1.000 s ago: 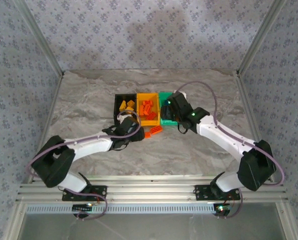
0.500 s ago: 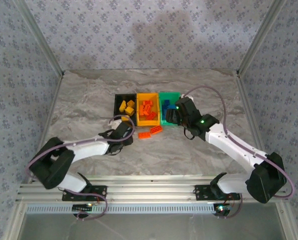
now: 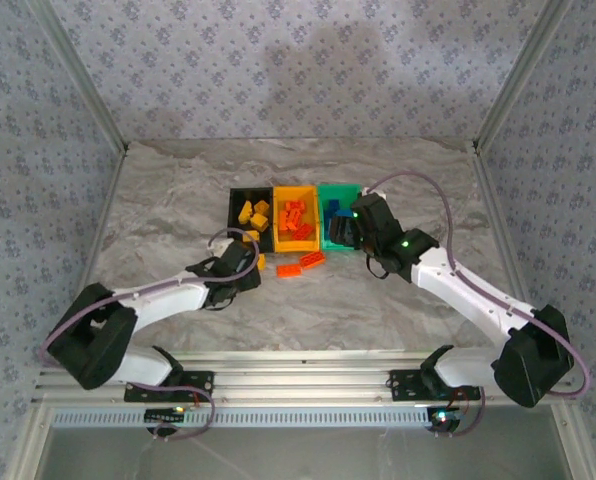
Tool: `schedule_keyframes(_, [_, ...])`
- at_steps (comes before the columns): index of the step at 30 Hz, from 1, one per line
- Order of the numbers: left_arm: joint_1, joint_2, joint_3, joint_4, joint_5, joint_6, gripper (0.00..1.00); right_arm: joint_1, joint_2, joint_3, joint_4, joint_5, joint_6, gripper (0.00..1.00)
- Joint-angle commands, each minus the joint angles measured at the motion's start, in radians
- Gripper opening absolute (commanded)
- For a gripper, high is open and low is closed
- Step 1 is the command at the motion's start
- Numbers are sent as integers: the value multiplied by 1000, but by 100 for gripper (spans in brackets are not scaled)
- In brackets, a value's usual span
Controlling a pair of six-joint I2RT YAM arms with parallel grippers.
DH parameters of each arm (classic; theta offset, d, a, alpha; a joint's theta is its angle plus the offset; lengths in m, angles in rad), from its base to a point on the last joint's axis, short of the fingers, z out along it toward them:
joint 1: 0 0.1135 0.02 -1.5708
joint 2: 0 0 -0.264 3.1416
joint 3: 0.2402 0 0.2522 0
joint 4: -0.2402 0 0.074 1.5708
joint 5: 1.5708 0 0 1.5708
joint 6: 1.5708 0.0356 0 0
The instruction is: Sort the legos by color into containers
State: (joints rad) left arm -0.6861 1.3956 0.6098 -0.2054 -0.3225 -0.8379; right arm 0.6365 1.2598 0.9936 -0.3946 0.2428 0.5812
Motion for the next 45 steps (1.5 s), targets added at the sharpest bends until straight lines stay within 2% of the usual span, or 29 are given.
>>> schedule_keyframes(1, [3,45,27,37,31,20,71,-2,-40,-19,-4,-2,26,78])
schedule_keyframes(4, [4,79,27,50,25,23,70,3,-52,-29,3,-5,31,78])
schedule_keyframes(13, [10,50,2,34,35,27,42,6,-53,-35,-4,3,37,78])
schedule_keyframes(16, [10,5,-1,-9,39,30,34,6,-53,-39,-6,3,39,78])
schedule_keyframes(22, [11,-165,28,-129,60,30,25,9,-77,-72,4,6,64,78])
schedule_keyframes(25, [13,-196,115,-184,45,52,26,8,-87,-88,6,6,72,78])
schedule_keyframes(28, [53,-158,225,-183,36,88,29,8,-89,-101,7,7,80,78])
schedule_keyframes(33, [168,83,463,-193,74,163,29,9,-89,-109,-8,13,93,78])
schedule_keyframes(36, [200,203,562,-186,74,198,32,6,-93,-111,-28,18,98,78])
schedule_keyframes(41, [211,335,661,-178,86,226,42,4,-119,-115,-41,25,101,78])
schedule_keyframes(43, [212,364,689,-189,90,228,50,2,-129,-112,-46,24,100,78])
schedule_keyframes(45, [213,363,702,-189,102,224,63,-3,-139,-107,-55,22,96,78])
